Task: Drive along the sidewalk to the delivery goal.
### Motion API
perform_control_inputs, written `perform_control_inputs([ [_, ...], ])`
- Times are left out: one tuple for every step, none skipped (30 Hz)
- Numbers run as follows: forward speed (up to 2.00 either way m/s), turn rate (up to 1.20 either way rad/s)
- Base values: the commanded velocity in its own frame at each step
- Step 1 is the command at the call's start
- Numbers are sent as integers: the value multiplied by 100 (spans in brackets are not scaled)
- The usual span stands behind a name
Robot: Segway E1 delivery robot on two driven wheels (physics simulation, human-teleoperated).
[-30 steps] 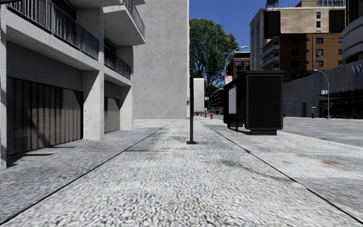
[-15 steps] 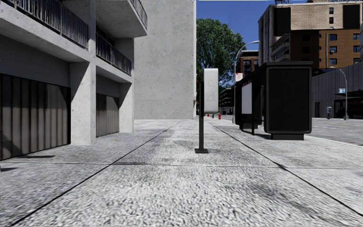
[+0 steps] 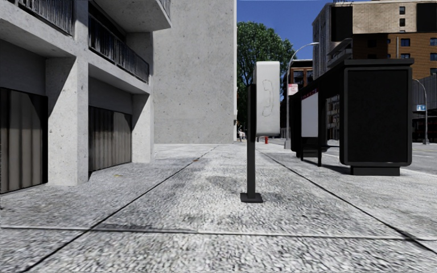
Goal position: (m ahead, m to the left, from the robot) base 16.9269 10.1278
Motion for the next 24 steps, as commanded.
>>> perform_control_inputs([
  [200,38],
  [200,38],
  [200,41],
  [200,42],
  [200,42],
  [200,42],
  [200,39],
  [200,31],
  [200,0],
  [200,0],
  [200,0],
  [200,0],
  [200,0],
  [200,0],
  [200,0],
  [200,0],
  [200,0],
  [200,0],
  [200,37],
  [200,49],
  [200,49],
  [200,53],
  [200,53],
  [200,53],
])
